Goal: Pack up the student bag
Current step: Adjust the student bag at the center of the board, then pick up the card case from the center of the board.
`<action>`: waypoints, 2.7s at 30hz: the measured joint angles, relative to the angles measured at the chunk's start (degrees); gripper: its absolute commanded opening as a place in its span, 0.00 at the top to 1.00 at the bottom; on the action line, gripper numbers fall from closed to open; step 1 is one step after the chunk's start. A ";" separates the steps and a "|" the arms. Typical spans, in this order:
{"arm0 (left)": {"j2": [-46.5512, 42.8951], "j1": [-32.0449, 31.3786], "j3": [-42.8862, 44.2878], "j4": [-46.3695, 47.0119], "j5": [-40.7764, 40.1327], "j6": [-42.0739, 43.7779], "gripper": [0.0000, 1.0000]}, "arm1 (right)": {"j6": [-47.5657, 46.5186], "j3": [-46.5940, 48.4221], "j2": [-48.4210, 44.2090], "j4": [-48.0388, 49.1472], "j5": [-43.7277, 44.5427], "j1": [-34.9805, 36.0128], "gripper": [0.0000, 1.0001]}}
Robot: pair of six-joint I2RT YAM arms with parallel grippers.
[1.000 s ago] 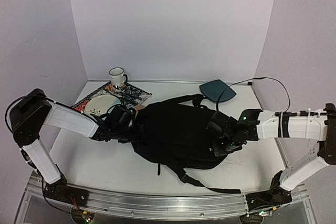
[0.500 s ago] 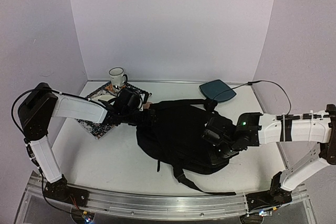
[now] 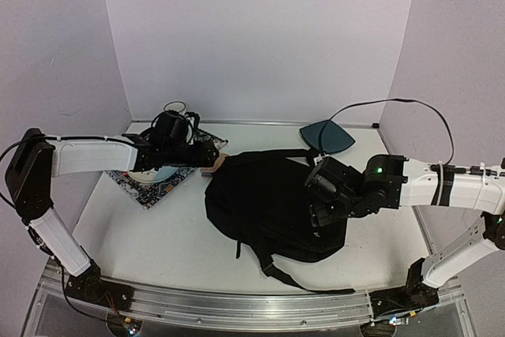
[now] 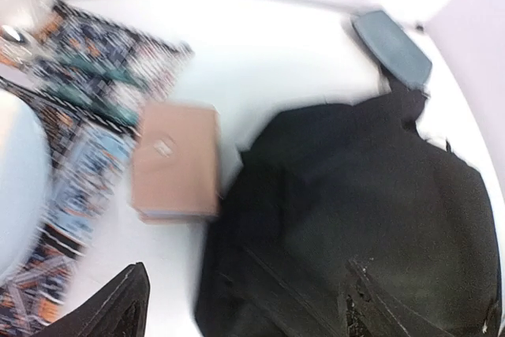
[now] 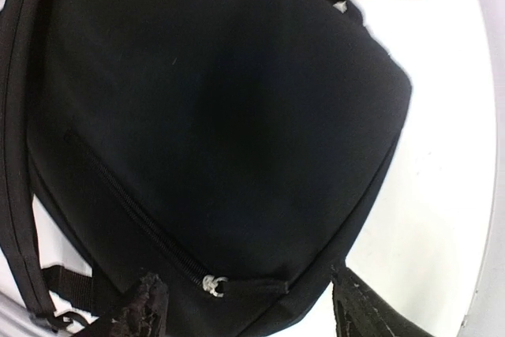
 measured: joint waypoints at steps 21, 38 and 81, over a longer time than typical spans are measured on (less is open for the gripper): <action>20.70 4.97 17.93 -11.22 -3.08 -0.26 0.16 | -1.34 2.83 8.19 3.70 4.65 0.00 0.02; 23.48 -7.61 18.50 -12.34 -4.85 -1.77 0.13 | -1.47 2.86 8.72 5.11 5.47 -0.02 0.02; 37.02 3.21 33.59 -19.16 -7.13 -0.33 0.18 | -1.66 2.86 8.72 5.61 5.79 -0.02 0.02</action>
